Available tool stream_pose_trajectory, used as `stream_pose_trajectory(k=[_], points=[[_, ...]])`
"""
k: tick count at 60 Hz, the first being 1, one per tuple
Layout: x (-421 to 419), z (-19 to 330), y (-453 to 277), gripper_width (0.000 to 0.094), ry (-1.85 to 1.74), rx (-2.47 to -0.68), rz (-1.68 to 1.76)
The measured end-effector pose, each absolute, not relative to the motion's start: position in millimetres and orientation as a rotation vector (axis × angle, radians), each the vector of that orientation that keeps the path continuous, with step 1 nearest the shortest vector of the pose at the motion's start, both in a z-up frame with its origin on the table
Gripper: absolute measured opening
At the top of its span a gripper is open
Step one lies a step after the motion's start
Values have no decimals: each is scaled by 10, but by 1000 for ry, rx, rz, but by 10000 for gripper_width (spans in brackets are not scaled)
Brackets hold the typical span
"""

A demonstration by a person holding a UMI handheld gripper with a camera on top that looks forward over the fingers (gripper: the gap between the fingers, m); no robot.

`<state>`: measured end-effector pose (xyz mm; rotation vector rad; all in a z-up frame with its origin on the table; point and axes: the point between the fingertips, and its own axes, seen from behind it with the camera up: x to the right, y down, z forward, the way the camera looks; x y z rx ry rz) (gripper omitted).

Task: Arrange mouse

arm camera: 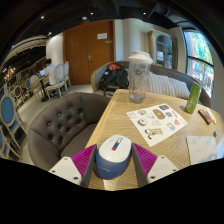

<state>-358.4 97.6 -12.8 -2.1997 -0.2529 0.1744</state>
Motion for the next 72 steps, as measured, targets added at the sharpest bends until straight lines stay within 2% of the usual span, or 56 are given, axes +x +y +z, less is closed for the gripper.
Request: stream_pose_trajectory(k=[9,27,32,43,46,50,56,57,61,64,72], points=[[-3629,-131,927,538,-283,-2202,246],[-3515,1,702,461,-359,-2169,258],[-3485,391,577,463,-380,-2087,283],[-2853,1736,210,463,-391,-1825,233],[-2436,1969,185,462,-356,-1779,170],[-1865,2092,149,458,-281,-1767,113],[-1054,1864,217,458,-148,-1826,59],[-830,1694,186,457,-134,-1834,53],[-528,1369,326,459,-66,-1927,21],[-200,940,322,459,-34,-1983,19],[3,352,422,461,41,-2077,110]])
